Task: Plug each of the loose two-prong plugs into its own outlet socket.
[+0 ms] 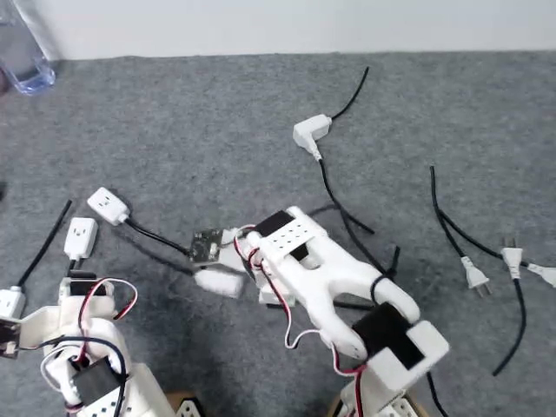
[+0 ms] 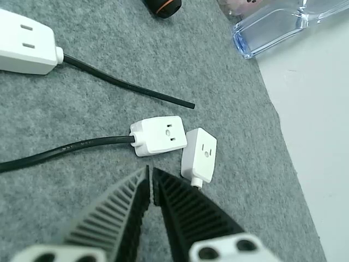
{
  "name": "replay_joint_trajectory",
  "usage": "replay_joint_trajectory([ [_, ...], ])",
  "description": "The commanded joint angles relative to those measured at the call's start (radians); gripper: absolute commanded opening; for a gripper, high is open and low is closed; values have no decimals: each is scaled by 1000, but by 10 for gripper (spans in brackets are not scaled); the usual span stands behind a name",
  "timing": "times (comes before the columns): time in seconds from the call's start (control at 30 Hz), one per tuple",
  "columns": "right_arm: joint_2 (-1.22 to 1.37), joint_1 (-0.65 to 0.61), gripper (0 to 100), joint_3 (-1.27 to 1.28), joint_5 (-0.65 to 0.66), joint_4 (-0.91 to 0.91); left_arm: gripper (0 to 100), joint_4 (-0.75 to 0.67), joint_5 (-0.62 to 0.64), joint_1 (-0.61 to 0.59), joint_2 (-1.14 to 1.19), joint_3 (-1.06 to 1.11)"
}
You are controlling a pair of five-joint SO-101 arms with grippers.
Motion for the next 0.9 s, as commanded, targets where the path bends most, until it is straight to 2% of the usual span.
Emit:
replay_joint_trajectory([
  [0.0,-18,-13,9,-68,-20,-7,15,3,-6,-6,-9,-10],
  [0.23,-53,-5,9,-83,-29,36,15,3,-6,-6,-9,-10],
  [0.43,-305,7,9,-66,-80,120,15,3,-6,-6,-9,-10],
  [0.6,-532,13,9,100,-155,91,15,3,-9,5,-9,-10],
  [0.8,-797,74,9,348,-244,22,15,3,-11,112,-9,-15],
  [0.87,-897,96,9,410,-273,18,15,-41,-11,118,-11,-21],
])
